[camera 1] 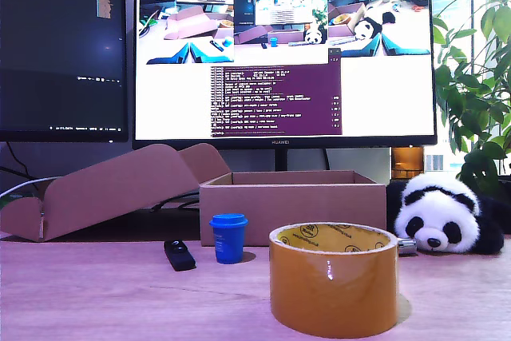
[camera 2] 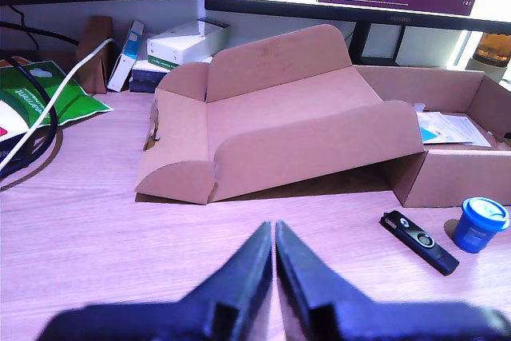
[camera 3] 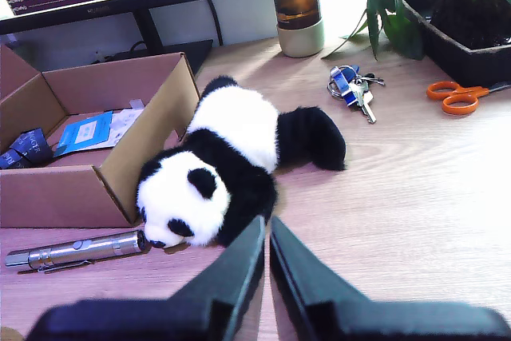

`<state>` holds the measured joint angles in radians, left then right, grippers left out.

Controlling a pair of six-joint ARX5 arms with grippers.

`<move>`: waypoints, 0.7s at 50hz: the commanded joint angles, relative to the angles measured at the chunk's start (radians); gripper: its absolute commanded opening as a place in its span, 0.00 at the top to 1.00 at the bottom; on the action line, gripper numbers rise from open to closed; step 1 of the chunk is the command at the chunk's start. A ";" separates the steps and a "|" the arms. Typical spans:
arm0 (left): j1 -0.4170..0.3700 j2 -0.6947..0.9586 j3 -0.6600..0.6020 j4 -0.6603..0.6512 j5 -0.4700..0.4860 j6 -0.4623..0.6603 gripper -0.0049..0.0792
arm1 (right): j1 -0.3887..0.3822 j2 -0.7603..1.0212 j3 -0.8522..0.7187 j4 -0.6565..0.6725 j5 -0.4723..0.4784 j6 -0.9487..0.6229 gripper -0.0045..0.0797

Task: Pick up the tape roll and place it inside the cardboard box

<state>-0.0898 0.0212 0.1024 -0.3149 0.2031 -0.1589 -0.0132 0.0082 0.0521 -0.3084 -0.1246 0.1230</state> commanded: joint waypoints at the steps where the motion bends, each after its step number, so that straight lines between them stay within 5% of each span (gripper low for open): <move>1: 0.000 -0.034 -0.016 0.009 -0.024 0.002 0.97 | 0.000 -0.006 0.004 0.079 0.000 0.011 0.96; 11: 0.000 -0.034 -0.016 0.010 -0.022 0.000 0.97 | 0.000 -0.006 0.004 0.079 -0.008 0.011 0.96; 23: -0.032 -0.034 -0.016 0.035 0.202 -0.025 0.97 | 0.025 -0.006 0.004 0.117 -0.266 0.053 0.96; 35: -0.125 -0.034 -0.016 0.060 0.330 -0.025 0.97 | 0.127 -0.006 0.005 0.197 -0.384 0.261 0.96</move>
<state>-0.1974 -0.0032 0.1024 -0.2642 0.5228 -0.1810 0.0956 0.0082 0.0559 -0.1200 -0.4934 0.3626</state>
